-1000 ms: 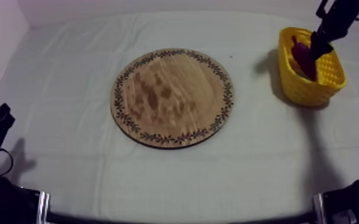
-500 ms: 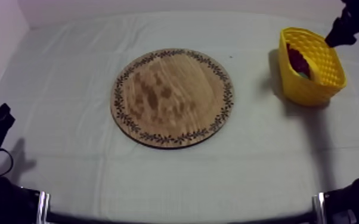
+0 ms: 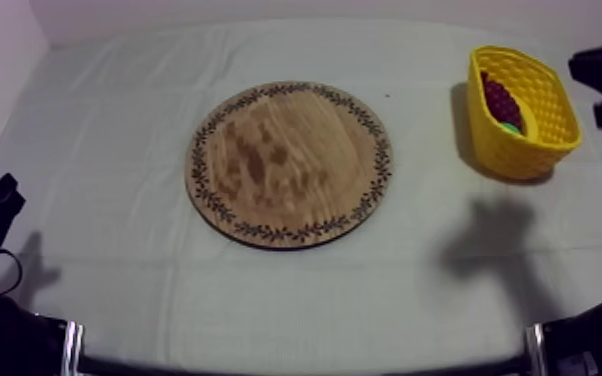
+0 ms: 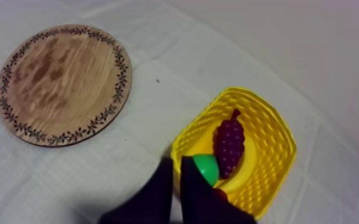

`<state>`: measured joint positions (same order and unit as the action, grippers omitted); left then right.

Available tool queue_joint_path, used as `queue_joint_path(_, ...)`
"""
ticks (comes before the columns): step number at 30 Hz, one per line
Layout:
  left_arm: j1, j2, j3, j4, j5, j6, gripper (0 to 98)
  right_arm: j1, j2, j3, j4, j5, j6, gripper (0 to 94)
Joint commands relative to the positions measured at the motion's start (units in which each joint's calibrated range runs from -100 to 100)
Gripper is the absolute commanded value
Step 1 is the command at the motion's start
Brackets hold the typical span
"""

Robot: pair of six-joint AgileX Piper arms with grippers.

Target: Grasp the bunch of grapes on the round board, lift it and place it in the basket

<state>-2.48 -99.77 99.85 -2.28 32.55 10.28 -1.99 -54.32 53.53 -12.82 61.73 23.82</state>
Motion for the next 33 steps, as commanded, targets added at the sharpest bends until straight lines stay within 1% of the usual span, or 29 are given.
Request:
queue_joint_path(1,0.0,0.0,0.0,0.01,0.0,0.0,0.0,-0.5,-11.7,16.3,0.2,-8.4,-0.8,0.6)
queue_joint_path(4,0.0,0.0,0.0,0.01,0.0,0.0,0.0,-1.2,-17.5,25.3,0.8,-12.5,-1.9,0.4)
queue_joint_path(7,0.0,0.0,0.0,0.01,0.0,0.0,0.0,-1.6,-23.3,33.1,2.1,-14.7,-3.7,0.4)
queue_joint_path(10,0.0,0.0,0.0,0.01,0.0,0.0,0.0,-1.5,-28.5,38.5,3.5,-15.1,-6.0,0.3)
queue_joint_path(14,0.0,0.0,0.0,0.01,0.0,0.0,0.0,-1.3,-33.8,41.2,4.7,-14.6,-9.1,0.3)
queue_joint_path(16,0.0,0.0,0.0,0.01,0.0,0.0,0.0,-1.7,-36.2,41.8,5.6,-14.5,-11.6,0.3)
queue_joint_path(18,0.0,0.0,0.0,0.01,0.0,0.0,0.0,-2.3,-38.5,43.5,8.1,-17.4,-16.6,0.3)
queue_joint_path(19,0.0,0.0,0.0,0.01,0.0,0.0,0.0,-2.6,-39.3,44.3,9.1,-19.3,-18.1,0.3)
queue_joint_path(20,0.0,0.0,0.0,0.01,0.0,0.0,0.0,-2.7,-40.0,44.9,9.9,-20.8,-18.8,0.4)
queue_joint_path(22,0.0,0.0,0.0,0.01,0.0,0.0,0.0,-2.4,-40.7,45.6,10.8,-22.6,-18.0,0.4)
queue_joint_path(26,0.0,0.0,0.0,0.01,0.0,0.0,0.0,-2.0,-41.3,46.1,11.5,-23.8,-13.1,0.4)
queue_joint_path(28,0.0,0.0,0.0,0.01,0.0,0.0,0.0,-2.0,-41.3,46.2,11.6,-24.0,-11.3,0.4)
queue_joint_path(30,0.0,0.0,0.0,0.01,0.0,0.0,0.0,-2.1,-41.4,46.2,11.7,-24.1,-10.6,0.4)
queue_joint_path(33,0.0,0.0,0.0,0.01,0.0,0.0,0.0,-2.1,-41.4,46.2,11.7,-24.2,-10.8,0.4)
